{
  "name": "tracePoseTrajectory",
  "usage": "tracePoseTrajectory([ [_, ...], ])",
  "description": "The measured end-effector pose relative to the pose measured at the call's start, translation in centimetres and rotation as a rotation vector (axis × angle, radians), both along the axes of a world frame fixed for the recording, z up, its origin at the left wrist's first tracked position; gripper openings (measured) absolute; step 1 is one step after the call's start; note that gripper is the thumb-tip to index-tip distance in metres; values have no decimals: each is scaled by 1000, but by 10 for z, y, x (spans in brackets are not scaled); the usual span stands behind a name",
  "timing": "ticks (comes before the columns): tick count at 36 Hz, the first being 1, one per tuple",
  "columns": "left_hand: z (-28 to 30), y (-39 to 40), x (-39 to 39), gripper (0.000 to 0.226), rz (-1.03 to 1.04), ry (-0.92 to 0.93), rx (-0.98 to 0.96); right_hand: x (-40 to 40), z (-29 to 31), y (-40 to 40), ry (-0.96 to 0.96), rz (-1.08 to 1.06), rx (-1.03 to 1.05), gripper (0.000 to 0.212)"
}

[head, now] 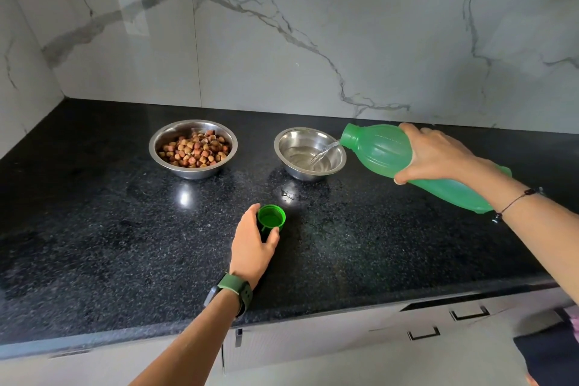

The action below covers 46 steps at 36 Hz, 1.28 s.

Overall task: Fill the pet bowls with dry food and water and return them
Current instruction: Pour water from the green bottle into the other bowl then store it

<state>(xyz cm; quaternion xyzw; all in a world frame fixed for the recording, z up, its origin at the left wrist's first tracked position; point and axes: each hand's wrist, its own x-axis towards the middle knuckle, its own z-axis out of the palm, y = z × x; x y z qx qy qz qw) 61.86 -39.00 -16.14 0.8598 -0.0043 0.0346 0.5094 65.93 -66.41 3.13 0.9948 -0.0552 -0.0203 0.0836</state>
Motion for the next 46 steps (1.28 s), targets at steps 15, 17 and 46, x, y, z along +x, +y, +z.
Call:
tracePoseTrajectory([
  [15,2,1,-2,64,-9,8,6,-2,0,0,9,-5,-1,112],
  [17,2,1,-2,64,-10,8,8,-2,1,0,8,-5,1,112],
  [46,0,1,0,64,-8,5,2,1,3,1,6,-7,-25,113],
])
